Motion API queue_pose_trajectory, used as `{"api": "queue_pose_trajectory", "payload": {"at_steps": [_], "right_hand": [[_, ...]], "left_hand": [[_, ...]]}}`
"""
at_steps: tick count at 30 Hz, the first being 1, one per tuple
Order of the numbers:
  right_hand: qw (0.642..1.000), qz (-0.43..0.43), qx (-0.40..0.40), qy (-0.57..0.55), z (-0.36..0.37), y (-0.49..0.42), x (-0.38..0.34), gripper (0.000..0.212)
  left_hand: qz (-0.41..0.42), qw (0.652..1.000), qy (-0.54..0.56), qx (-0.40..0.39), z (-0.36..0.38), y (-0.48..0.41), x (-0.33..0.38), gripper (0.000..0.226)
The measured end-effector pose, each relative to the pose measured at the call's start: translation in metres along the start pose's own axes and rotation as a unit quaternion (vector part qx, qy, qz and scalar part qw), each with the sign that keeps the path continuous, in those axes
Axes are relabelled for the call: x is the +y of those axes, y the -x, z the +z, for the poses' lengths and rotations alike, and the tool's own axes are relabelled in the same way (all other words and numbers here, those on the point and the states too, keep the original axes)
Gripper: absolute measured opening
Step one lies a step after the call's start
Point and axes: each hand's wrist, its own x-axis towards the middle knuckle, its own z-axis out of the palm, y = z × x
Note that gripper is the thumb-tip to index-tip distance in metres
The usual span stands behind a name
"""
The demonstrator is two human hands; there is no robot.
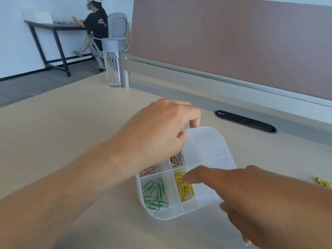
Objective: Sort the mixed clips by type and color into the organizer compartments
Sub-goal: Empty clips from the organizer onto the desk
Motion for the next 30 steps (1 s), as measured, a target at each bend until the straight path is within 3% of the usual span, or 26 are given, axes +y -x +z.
{"api": "queue_pose_trajectory", "payload": {"at_steps": [7, 30], "right_hand": [[0.999, -0.007, 0.039, 0.005, 0.009, 0.001, 0.005, 0.036], [0.999, -0.013, 0.051, -0.015, 0.017, -0.002, -0.007, 0.03]], "left_hand": [[0.007, 1.0, -0.005, -0.009, 0.0, 0.0, -0.001, 0.02], [0.023, 1.0, 0.006, -0.011, 0.002, 0.001, 0.006, 0.02]]}}
